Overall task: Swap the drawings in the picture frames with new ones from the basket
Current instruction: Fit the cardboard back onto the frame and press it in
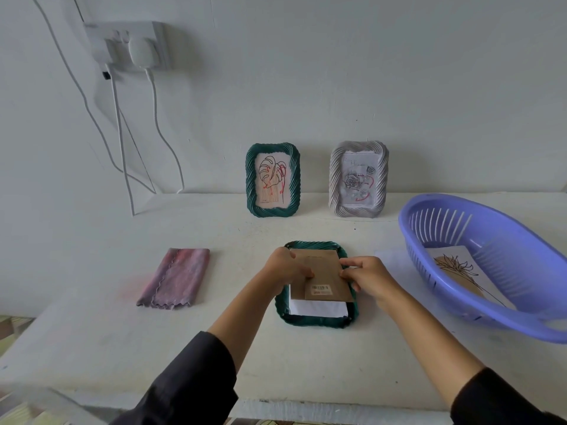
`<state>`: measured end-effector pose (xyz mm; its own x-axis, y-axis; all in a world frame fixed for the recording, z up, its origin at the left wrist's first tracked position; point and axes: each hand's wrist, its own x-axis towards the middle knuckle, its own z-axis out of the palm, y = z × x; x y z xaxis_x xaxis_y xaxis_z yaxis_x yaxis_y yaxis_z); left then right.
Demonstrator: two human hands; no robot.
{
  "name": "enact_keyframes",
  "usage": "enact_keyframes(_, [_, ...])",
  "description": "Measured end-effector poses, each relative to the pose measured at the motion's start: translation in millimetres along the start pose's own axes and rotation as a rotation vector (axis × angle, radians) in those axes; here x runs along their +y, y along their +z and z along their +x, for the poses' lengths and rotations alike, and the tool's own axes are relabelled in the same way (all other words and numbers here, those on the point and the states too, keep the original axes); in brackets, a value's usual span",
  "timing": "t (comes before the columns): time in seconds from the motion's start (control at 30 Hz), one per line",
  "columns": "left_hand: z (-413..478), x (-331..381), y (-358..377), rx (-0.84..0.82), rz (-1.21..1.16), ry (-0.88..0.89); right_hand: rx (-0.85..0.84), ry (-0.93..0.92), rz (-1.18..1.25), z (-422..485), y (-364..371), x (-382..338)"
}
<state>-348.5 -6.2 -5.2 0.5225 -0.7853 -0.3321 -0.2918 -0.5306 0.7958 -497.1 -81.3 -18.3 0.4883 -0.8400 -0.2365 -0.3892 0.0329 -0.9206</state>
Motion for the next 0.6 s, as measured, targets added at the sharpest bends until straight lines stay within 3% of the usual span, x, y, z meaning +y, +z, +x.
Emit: enact_keyframes(0.6, [-1.6,-7.9,5.4,0.03,0.048,-0.007,0.0,0.048,-0.039,4.2,2.1,3.5])
